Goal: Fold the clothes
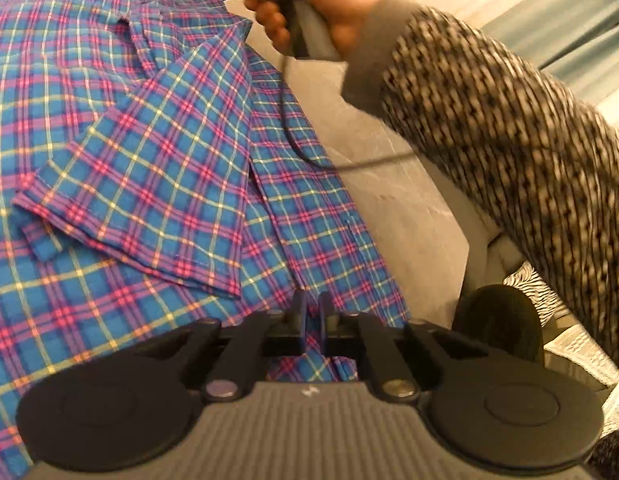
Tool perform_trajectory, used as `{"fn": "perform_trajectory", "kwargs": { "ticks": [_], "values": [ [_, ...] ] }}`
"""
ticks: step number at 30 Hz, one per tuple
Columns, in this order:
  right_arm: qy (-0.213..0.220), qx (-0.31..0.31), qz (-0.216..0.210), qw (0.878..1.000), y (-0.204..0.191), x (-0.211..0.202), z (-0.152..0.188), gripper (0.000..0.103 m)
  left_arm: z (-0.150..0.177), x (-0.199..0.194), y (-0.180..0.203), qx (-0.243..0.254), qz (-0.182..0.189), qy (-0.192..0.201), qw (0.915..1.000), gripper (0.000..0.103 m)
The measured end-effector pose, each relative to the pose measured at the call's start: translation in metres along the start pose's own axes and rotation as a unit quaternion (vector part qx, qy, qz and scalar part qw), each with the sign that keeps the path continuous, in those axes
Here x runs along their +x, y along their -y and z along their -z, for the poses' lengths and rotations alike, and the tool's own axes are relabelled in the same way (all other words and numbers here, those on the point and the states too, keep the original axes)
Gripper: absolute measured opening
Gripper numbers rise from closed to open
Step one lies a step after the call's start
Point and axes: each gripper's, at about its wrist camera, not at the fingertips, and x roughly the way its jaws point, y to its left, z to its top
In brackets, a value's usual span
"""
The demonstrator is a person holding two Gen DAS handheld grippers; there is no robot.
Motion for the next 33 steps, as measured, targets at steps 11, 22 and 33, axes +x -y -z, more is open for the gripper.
{"fn": "perform_trajectory", "kwargs": {
  "ticks": [11,22,33],
  "values": [
    [0.027,0.101,-0.071,0.992,0.029,-0.091,0.056,0.081,-0.046,-0.073,-0.031,-0.025,-0.109,0.141,0.9837,0.048],
    [0.052,0.168,-0.102,0.979,0.050,-0.087,0.086,0.081,-0.218,0.019,-0.091,-0.023,-0.173,0.056,0.9830,0.052],
    [0.067,0.162,-0.117,0.978,0.063,-0.073,0.081,0.081,-0.197,0.032,-0.076,-0.006,-0.153,0.069,0.9858,0.003]
  ]
}}
